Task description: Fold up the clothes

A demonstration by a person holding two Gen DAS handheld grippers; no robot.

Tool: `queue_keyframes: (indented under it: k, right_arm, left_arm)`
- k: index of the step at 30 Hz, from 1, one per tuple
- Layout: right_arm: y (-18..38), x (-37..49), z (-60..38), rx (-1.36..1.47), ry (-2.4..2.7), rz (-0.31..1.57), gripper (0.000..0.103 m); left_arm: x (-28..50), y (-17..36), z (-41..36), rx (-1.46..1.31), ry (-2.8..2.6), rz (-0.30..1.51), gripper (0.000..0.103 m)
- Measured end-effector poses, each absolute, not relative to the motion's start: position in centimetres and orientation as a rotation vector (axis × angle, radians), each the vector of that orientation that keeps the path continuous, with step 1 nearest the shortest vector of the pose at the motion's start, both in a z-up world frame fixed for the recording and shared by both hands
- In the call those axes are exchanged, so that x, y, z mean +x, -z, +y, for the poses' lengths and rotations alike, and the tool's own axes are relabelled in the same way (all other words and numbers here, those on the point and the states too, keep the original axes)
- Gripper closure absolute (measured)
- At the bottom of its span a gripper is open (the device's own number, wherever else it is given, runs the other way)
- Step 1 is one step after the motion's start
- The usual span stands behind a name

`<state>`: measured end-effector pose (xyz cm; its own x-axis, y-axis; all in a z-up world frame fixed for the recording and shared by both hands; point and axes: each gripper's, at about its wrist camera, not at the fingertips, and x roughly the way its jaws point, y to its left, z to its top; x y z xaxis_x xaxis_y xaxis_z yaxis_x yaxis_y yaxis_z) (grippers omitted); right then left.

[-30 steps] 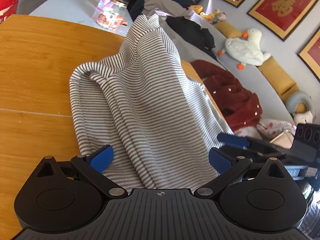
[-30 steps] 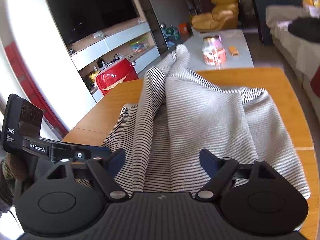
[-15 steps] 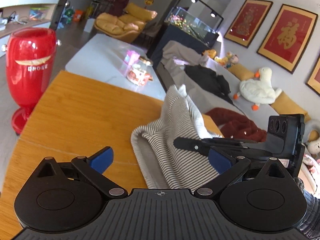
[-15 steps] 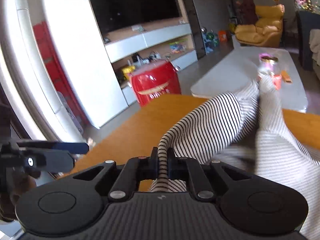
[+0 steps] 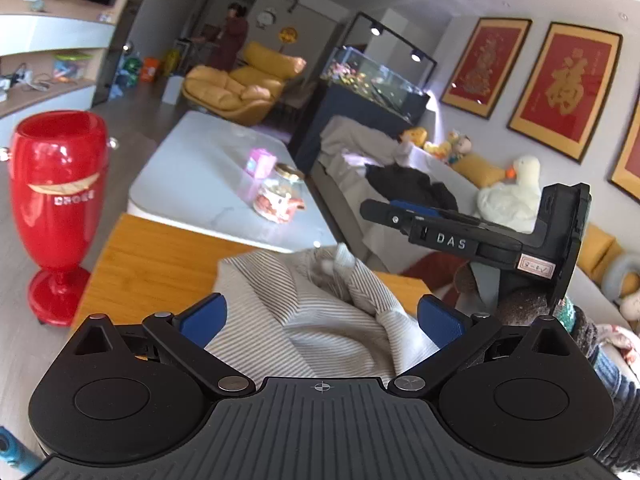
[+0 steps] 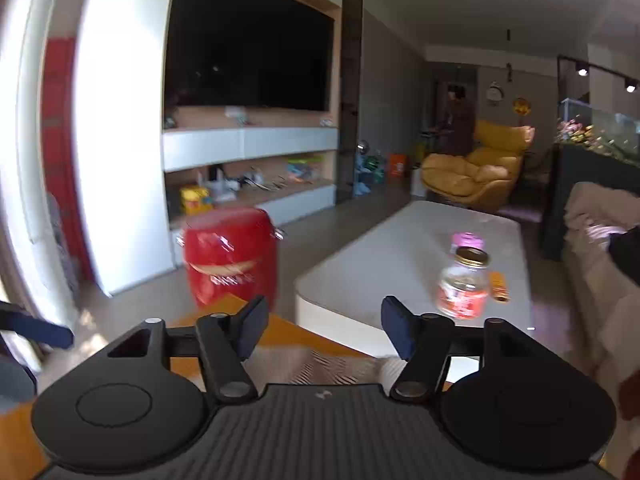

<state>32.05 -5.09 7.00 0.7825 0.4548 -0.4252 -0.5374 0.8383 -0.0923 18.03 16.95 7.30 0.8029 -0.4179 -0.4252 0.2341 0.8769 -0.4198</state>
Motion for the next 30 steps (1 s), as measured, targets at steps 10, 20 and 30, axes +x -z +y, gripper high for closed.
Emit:
queue_keyframes:
  k: [10, 20, 30]
  right_arm:
    - [0.3, 32.1, -7.7, -0.612, -0.259, 0.413, 0.094]
    - [2.6, 36.5, -13.6, -0.459, -0.134, 0.562, 0.095]
    - [0.7, 29.6, -18.3, -0.186, -0.381, 0.750, 0.097]
  left_arm:
    - [25.7, -1.9, 5.9, -0.299, 0.548, 0.657, 0.000]
    - [27.2, 4.1, 4.7, -0.234, 0.546, 0.861, 0.000]
    - [20.9, 3.4, 8.3, -0.174, 0.588, 0.904, 0.000]
